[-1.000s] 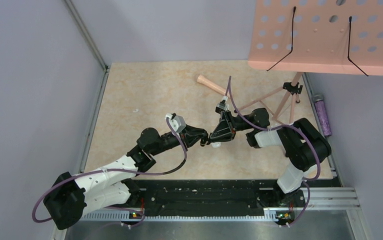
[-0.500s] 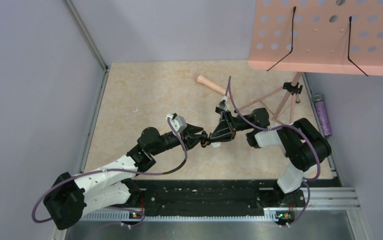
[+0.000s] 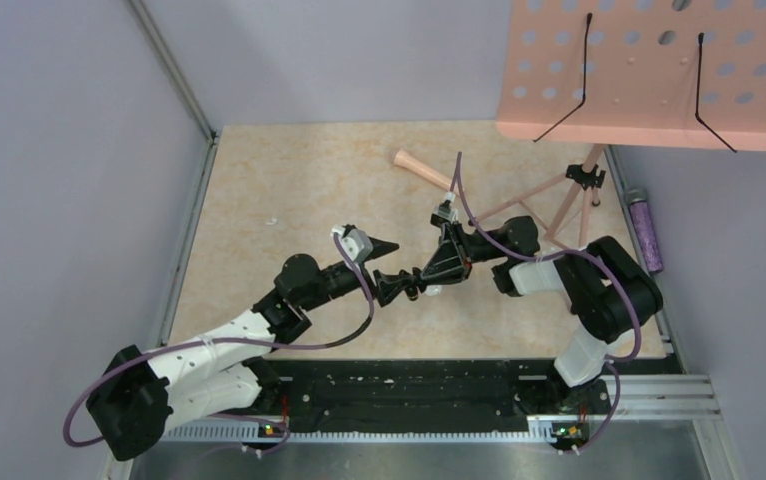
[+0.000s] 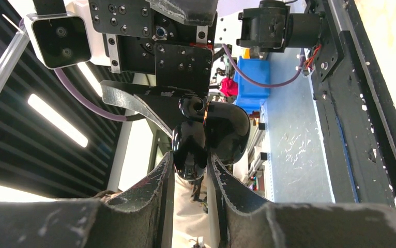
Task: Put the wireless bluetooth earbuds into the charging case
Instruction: Insert the right earbud into the left side groove of the charging case, then close the charging case with the earbuds inside.
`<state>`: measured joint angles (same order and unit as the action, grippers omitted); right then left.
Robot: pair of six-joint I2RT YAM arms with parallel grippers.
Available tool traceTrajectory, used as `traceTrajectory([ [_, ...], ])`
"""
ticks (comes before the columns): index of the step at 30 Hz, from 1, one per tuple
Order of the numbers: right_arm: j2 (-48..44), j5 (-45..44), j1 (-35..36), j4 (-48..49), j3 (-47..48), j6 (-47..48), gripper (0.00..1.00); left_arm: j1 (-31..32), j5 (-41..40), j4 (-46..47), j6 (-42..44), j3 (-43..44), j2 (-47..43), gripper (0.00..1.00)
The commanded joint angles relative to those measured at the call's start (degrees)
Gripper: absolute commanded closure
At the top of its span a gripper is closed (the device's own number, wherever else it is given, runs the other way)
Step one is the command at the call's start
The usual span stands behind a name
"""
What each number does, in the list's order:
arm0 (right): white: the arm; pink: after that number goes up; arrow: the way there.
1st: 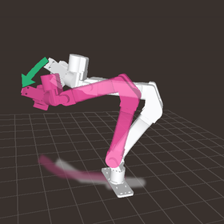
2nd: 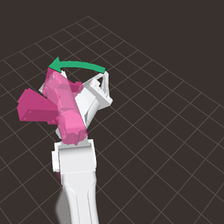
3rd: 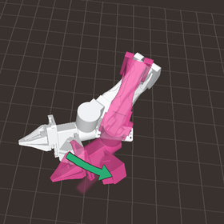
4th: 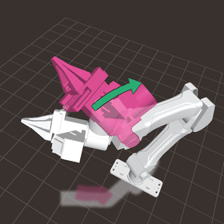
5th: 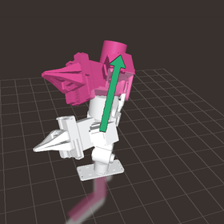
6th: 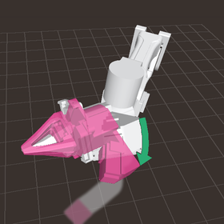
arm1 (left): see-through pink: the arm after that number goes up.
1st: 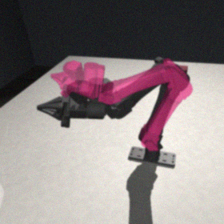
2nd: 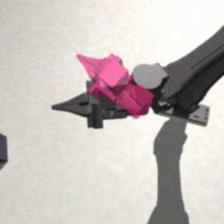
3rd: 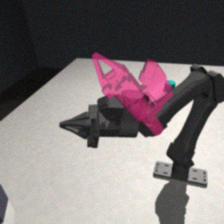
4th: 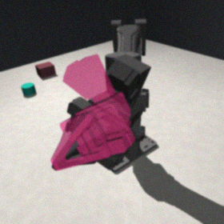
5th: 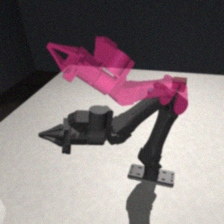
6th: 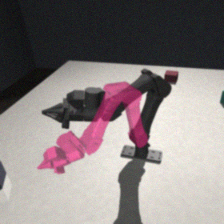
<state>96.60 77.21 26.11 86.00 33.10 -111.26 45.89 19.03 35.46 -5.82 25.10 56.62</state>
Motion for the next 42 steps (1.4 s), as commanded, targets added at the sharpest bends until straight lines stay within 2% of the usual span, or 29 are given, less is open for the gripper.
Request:
traceTrajectory([
  [1, -2.7, -3.8, -0.2, 6.5, 1.1, 1.3, 1.0, 0.5, 1.2, -1.9, -0.1, 1.0, -0.9, 0.19],
  [14, -2.8, -3.8, -0.2, 6.2, 0.6, 1.7, 1.0, 0.5, -3.8, 1.1, -5.0, 1.6, -2.2, 0.21],
  [31, -2.6, -3.6, -0.1, 5.9, -0.3, 2.6, 1.0, 0.5, -5.7, 1.4, -7.1, 3.4, -4.3, 0.26],
  [35, -2.7, -3.7, -0.1, 5.8, -0.7, 3.0, 1.0, 0.6, -5.7, -0.5, -7.7, 5.0, -5.7, 0.23],
  [42, -2.6, -3.8, -0.1, 6.1, -0.6, 2.9, 1.0, 0.5, -7.0, -9.8, -12.2, 11.0, -5.7, 0.2],
])
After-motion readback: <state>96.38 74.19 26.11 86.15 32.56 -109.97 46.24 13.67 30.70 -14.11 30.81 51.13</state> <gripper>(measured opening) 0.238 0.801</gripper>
